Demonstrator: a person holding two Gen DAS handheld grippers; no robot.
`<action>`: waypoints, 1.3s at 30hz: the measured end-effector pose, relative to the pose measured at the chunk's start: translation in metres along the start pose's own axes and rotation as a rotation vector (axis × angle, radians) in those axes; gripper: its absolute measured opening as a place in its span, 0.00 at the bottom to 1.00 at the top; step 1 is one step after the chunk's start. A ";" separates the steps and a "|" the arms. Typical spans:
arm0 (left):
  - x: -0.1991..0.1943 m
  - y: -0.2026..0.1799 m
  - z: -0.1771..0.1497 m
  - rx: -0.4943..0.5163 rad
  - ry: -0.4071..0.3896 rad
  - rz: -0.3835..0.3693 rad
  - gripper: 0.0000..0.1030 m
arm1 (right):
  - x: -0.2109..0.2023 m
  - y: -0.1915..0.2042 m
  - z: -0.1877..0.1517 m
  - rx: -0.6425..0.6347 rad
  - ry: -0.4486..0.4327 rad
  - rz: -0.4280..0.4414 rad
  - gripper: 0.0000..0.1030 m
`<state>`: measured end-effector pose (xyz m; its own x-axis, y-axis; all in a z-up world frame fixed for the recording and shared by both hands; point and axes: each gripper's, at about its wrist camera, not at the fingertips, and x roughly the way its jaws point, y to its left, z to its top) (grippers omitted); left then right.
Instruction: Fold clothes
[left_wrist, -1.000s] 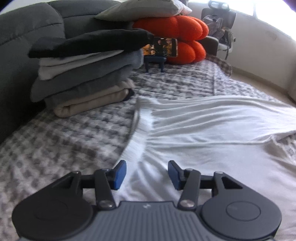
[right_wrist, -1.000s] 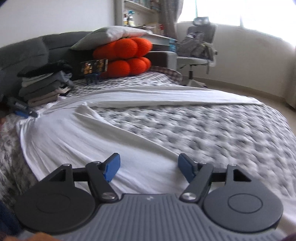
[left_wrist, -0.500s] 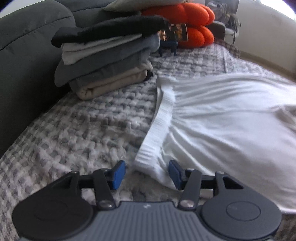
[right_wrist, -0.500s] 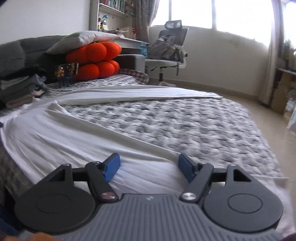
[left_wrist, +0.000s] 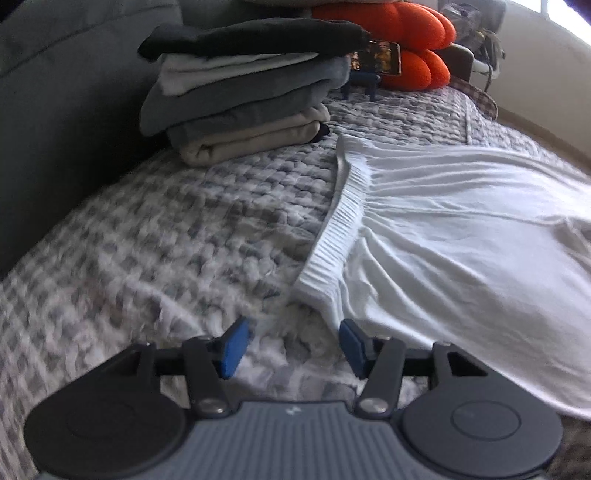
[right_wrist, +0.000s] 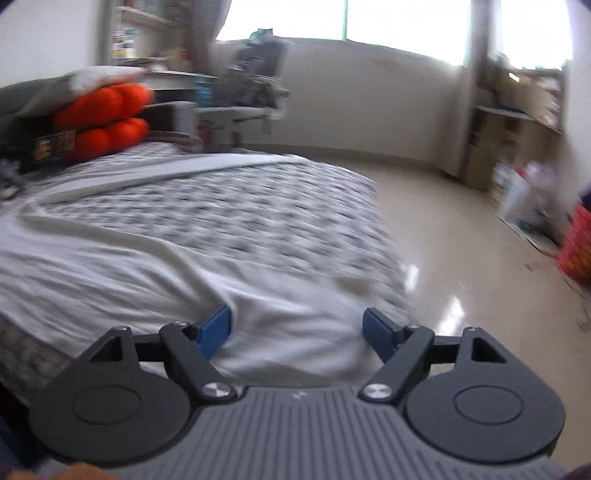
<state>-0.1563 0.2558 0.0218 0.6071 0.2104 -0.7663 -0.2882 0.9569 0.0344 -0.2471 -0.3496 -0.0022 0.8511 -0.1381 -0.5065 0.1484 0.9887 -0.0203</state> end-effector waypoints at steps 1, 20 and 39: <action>-0.004 0.002 0.000 -0.015 0.001 -0.012 0.55 | -0.002 -0.005 -0.003 0.026 0.004 -0.027 0.80; -0.008 0.019 -0.012 -0.344 0.071 -0.296 0.53 | -0.056 0.028 -0.015 -0.224 -0.099 0.064 0.78; 0.028 0.023 0.001 -0.513 0.007 -0.211 0.04 | -0.025 0.069 -0.033 -0.479 -0.125 0.030 0.13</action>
<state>-0.1452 0.2838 0.0015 0.6861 0.0219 -0.7272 -0.4859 0.7577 -0.4357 -0.2746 -0.2760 -0.0192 0.9095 -0.0863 -0.4067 -0.1001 0.9040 -0.4157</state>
